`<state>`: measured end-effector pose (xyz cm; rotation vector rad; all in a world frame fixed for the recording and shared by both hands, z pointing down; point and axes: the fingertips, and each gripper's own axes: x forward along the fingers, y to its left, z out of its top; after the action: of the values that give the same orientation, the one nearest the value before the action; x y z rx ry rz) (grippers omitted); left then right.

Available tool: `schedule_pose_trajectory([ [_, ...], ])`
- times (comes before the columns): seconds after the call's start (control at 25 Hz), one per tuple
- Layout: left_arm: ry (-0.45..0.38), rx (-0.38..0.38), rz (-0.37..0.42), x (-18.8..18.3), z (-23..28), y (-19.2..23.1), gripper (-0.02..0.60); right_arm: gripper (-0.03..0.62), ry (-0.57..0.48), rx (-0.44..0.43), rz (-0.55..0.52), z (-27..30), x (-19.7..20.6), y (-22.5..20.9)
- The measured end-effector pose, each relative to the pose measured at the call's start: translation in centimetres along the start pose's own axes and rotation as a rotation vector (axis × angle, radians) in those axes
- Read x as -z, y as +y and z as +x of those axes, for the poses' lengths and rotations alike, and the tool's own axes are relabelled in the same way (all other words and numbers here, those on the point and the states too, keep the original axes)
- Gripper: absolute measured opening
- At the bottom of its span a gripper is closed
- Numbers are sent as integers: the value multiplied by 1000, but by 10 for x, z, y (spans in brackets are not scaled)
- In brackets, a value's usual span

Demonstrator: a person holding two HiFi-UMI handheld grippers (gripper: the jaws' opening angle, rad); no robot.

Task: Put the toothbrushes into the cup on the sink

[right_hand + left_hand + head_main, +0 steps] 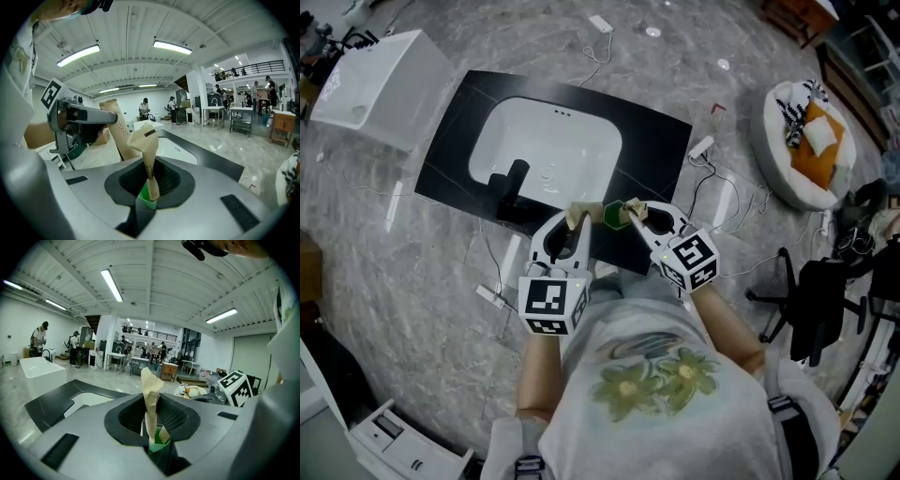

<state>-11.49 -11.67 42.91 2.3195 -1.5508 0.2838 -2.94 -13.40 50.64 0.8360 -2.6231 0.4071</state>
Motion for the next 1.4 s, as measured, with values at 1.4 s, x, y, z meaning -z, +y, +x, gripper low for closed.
schedule_pose_trajectory([
  [1.4, 18, 14, 2, 7, 4, 2, 89, 55, 71, 0, -23, 20, 42, 2],
])
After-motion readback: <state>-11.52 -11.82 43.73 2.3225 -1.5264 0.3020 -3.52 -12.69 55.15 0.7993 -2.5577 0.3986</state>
